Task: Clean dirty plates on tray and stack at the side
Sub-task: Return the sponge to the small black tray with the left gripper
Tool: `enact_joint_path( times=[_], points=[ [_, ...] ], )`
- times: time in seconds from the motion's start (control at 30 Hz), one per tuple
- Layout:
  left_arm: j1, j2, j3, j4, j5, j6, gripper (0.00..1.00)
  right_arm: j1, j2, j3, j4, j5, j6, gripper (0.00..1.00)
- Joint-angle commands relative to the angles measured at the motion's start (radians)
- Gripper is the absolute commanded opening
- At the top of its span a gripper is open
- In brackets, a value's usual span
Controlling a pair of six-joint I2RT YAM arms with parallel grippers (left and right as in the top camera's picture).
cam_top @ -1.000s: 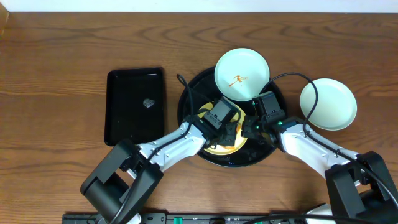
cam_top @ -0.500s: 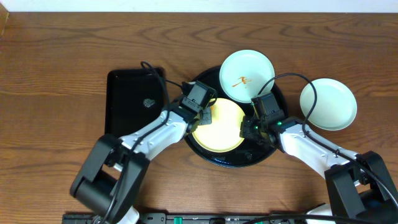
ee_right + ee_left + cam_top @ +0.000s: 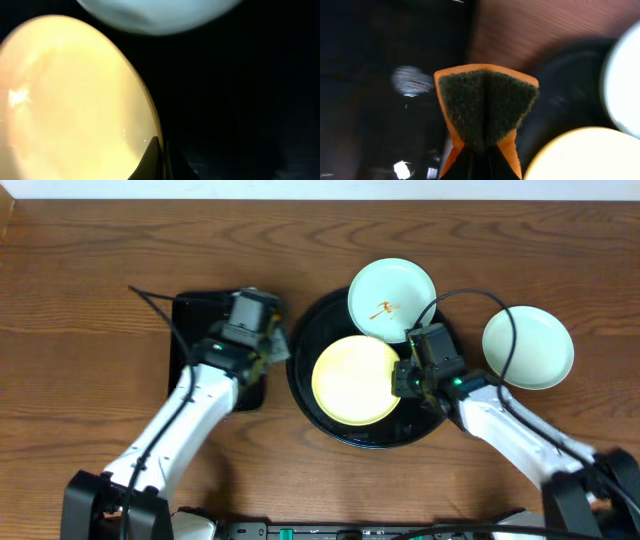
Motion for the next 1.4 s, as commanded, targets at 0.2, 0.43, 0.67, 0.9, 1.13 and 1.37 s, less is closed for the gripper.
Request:
enact_joint_path(
  times=[0.2, 0.43, 0.67, 0.9, 1.13, 1.37],
  points=[
    [0.236, 0.098, -0.001, 0.037, 0.131, 0.248, 0.07, 0.008, -0.187, 0.030, 0.014, 0.259, -0.271, 0.01],
    [0.373, 0.225, -0.003, 0.105, 0.394, 0.349, 0.07, 0.011, -0.245, 0.030, 0.071, 0.529, -0.553, 0.01],
    [0.478, 0.310, -0.004, 0.108, 0.552, 0.415, 0.08, 0.011, -0.258, 0.031, 0.140, 0.626, -0.631, 0.01],
    [0.520, 0.363, -0.004, 0.071, 0.307, 0.214, 0.07, 0.023, -0.258, 0.031, 0.148, 0.621, -0.629, 0.01],
    [0.412, 0.362, -0.004, 0.073, 0.612, 0.376, 0.08, 0.023, -0.258, 0.031, 0.148, 0.622, -0.629, 0.01],
    [0.312, 0.362, -0.004, 0.063, 0.100, 0.302, 0.07, 0.023, -0.258, 0.031, 0.146, 0.622, -0.622, 0.01]
  ],
)
